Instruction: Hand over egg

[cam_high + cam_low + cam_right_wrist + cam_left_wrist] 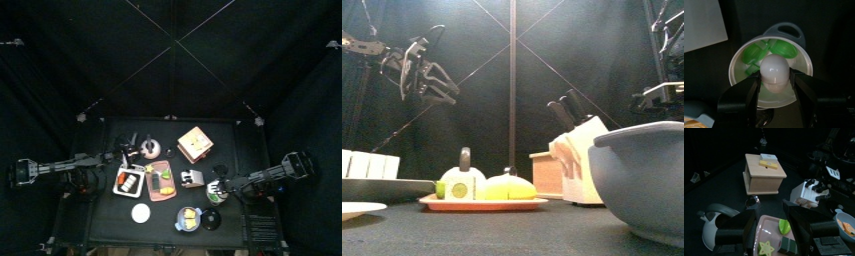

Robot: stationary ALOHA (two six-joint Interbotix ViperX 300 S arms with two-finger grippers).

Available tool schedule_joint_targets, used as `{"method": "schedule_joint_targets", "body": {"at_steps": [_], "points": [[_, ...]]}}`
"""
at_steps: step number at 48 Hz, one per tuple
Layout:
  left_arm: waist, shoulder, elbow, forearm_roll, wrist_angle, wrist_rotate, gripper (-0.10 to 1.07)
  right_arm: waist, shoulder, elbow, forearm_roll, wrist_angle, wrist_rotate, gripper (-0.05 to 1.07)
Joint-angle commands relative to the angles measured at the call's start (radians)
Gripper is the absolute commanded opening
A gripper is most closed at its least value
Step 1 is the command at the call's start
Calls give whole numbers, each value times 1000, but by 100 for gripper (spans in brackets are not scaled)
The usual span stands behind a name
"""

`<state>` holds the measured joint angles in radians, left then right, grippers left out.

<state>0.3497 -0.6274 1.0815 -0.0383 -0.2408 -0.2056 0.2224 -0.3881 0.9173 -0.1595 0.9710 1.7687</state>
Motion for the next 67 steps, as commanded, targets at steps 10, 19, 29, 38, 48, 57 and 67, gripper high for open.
{"method": "schedule_joint_targets", "body": {"at_steps": [10,19,29,38,48,57,67], "points": [[-66,-3,-21,114,-15,3,80,31,-124,-20,-141,-21,3,70],[-120,-3,-26,247,-66,3,81,29,-187,-18,-281,-114,3,70],[-161,-3,-8,368,-261,3,83,21,-216,5,-492,-333,5,70],[-193,9,5,423,-362,3,96,-52,-210,18,-640,-560,14,70],[-212,74,-49,472,-377,18,104,-169,-190,5,-764,-742,14,70],[-213,173,-118,469,-387,126,104,-258,-166,-31,-853,-857,5,70],[-213,305,-202,414,-420,322,104,-313,-117,-87,-966,-933,5,70]]}}
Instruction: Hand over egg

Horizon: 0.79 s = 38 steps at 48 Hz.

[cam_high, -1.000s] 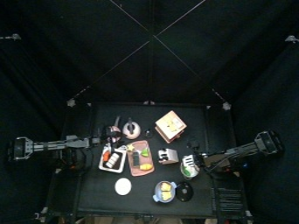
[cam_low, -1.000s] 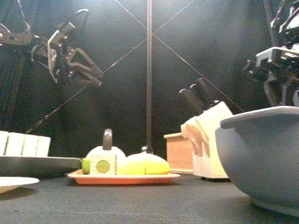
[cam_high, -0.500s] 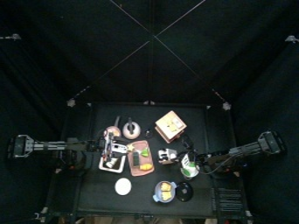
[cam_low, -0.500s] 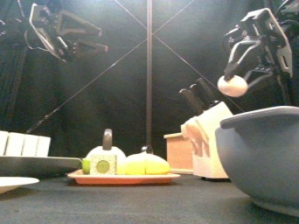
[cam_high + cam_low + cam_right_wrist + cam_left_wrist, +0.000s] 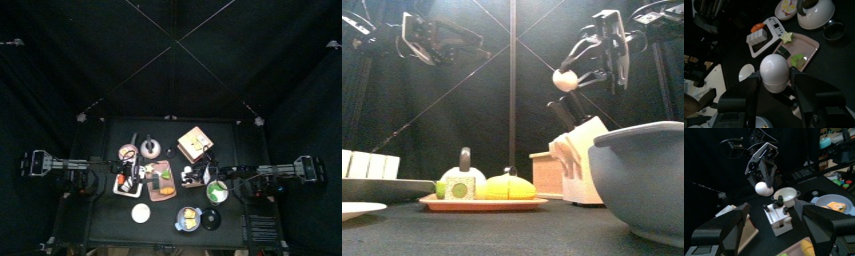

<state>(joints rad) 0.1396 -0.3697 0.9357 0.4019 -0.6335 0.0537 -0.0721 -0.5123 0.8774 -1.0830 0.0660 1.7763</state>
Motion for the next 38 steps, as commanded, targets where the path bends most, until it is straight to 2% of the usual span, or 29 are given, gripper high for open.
{"method": "schedule_joint_targets", "body": {"at_steps": [1,13,15,25,33,38], "points": [[-5,60,-63,-32,-35,84,104,-23,14,-52,-54,-32,-3,70],[-46,230,-129,-143,-132,454,104,-58,80,-112,-109,-71,-2,70],[-61,256,-141,-193,-150,531,104,-64,87,-120,-109,-78,-2,70],[-130,325,-150,-479,-275,801,104,-74,86,-127,-89,-107,-2,70],[-175,376,-163,-615,-354,982,104,-72,86,-127,-72,-110,-2,70],[-190,397,-175,-646,-359,1014,104,-75,87,-129,-67,-112,-2,70]]}}
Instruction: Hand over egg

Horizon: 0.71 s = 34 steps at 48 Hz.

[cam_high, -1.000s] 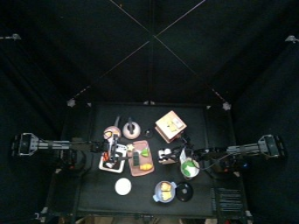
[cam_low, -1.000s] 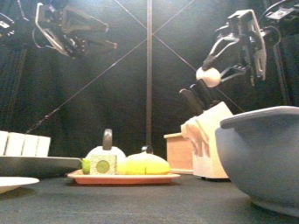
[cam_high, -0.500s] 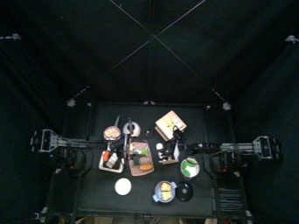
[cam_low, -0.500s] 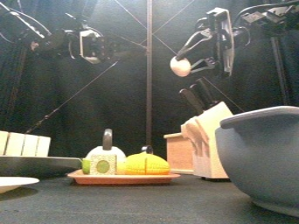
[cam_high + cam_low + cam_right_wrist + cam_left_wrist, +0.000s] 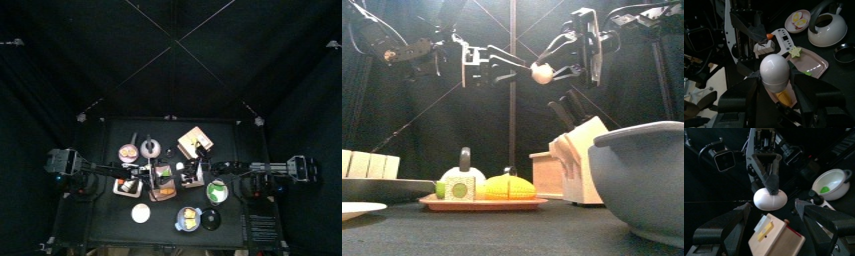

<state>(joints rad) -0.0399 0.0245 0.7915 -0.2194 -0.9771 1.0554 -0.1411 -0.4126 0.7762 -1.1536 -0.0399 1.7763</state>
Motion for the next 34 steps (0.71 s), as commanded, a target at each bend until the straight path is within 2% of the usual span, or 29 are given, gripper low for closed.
{"method": "schedule_joint_targets", "body": {"at_steps": [1,17,34], "points": [[-14,8,-34,-25,-17,11,104,-6,-14,-29,2,-5,-2,70],[-20,32,-64,-23,-80,21,104,-3,-8,-34,2,-8,-2,70],[-12,71,-98,-18,-84,26,104,-2,-6,-34,3,-12,-3,70]]}}
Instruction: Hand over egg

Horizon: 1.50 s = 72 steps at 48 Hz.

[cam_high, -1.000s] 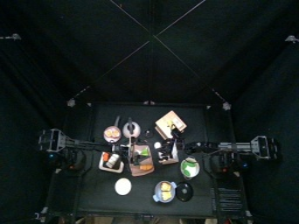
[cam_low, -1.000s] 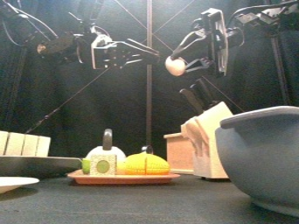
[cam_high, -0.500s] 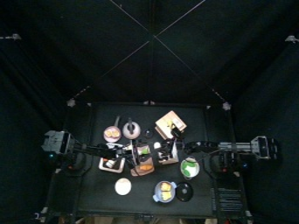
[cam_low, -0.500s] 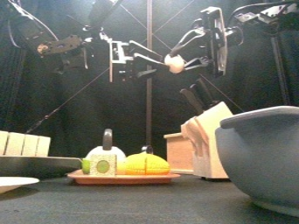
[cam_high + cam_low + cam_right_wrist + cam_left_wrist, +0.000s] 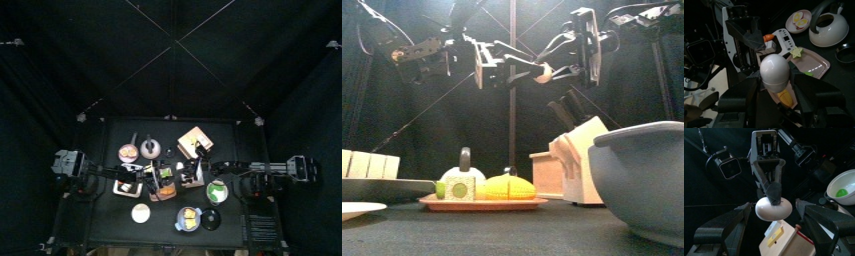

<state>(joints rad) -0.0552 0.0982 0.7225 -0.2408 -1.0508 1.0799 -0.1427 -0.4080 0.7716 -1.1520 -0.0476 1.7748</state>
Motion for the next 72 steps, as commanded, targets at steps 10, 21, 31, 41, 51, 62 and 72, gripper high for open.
{"method": "schedule_joint_targets", "body": {"at_steps": [10,21,31,41,51,62,72], "points": [[9,6,-43,5,-11,2,104,2,-8,-29,2,-5,-2,70],[17,11,-46,6,-11,2,104,3,-8,-29,0,-15,-2,70],[29,20,-51,6,-11,2,104,2,-8,-29,-2,-17,-2,70],[34,28,-61,6,-11,2,104,3,-8,-29,-2,-18,-2,70],[35,28,-61,6,-11,2,104,3,-8,-28,-2,-18,-2,70],[37,28,-63,11,-12,3,104,3,-8,-26,0,-18,-2,70],[37,28,-63,9,-14,3,104,3,-8,-26,0,-18,-2,70]]}}
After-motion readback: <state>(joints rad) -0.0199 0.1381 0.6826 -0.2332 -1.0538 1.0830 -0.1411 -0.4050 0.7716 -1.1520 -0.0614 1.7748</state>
